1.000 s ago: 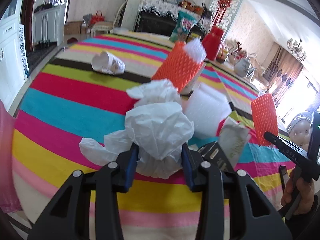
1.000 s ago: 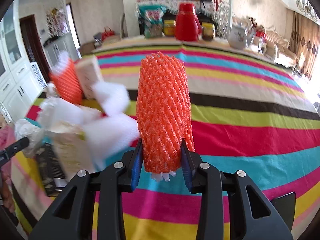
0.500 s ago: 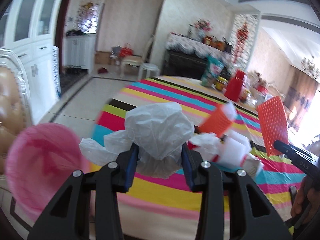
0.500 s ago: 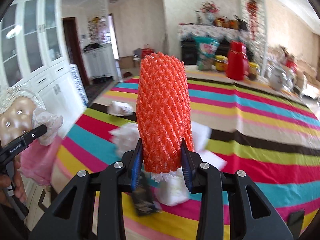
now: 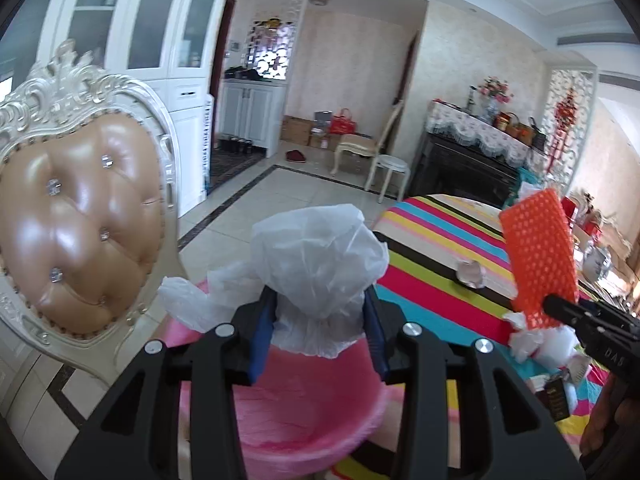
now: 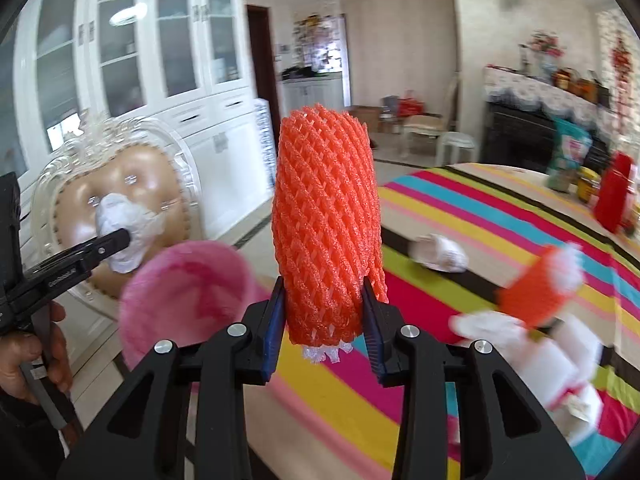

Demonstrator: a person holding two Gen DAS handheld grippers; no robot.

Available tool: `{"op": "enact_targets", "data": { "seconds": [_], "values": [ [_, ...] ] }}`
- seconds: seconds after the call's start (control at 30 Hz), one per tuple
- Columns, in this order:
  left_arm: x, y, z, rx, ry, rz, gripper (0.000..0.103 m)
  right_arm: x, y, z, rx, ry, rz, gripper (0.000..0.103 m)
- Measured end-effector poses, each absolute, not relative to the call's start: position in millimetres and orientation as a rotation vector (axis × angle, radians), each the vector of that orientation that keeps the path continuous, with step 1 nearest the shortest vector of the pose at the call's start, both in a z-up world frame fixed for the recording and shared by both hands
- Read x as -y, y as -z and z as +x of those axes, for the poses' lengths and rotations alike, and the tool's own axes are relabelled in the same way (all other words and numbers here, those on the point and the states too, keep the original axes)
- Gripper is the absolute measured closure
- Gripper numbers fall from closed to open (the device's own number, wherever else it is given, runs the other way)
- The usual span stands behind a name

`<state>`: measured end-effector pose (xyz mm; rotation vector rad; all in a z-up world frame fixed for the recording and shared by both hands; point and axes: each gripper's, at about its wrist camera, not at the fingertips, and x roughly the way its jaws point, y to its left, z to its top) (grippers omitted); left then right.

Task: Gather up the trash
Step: 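Carry tissue and orange net to the pink wastebasket and release both, then return to the table and grasp the black DORMI box with the left tool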

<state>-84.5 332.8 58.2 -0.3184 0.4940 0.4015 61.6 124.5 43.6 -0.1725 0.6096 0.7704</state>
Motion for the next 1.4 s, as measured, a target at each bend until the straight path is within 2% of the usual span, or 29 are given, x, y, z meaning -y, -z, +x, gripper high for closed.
{"op": "enact_targets", "data": {
  "seconds": [0.37,0.5,0.57,0.6,0.63,0.83,0.9,1.0,1.13,1.4],
  "values": [
    [-366.2,-56.2,-105.9,-0.482,-0.456,-0.357,0.061,-232.8,-23.9,42.5,-0.649,-0.925,-0.271,0.062],
    [-366.9,-57.1,-109.9,-0.477,-0.463,-0.369,0.055,-253.5,-11.5,37.4,-0.663,-0.971,-0.305,0.057],
    [-365.9,-55.4,-112.0,-0.478,-0.475,-0.375,0.043,-258.5,-5.8,35.2,-0.663,-0.986,-0.324,0.045],
    [-366.4,-54.7,-112.8,-0.477,-0.476,-0.382,0.034,-257.9,-3.9,34.6,-0.658,-0.99,-0.324,0.029],
    [-366.6,-54.3,-113.7,-0.475,-0.481,-0.387,0.032,-257.4,-2.2,33.9,-0.644,-0.98,-0.328,0.024],
    [-361.3,-53.0,-111.9,-0.468,-0.472,-0.392,0.03,-234.2,6.5,41.9,-0.651,-0.908,-0.334,0.024],
    [-353.6,-52.6,-108.0,-0.461,-0.465,-0.382,0.025,-217.2,8.0,45.1,-0.652,-0.881,-0.321,0.024],
    [-337.3,-50.5,-98.7,-0.444,-0.452,-0.367,0.022,-187.0,11.1,49.3,-0.643,-0.815,-0.308,0.022],
    [-300.5,-47.3,-82.1,-0.399,-0.404,-0.306,0.012,-132.9,15.4,57.0,-0.65,-0.728,-0.26,0.021],
    [-226.8,-37.1,-46.1,-0.42,-0.256,-0.24,0.01,-28.0,17.5,68.8,-0.651,-0.55,-0.18,0.019]
  ]
}}
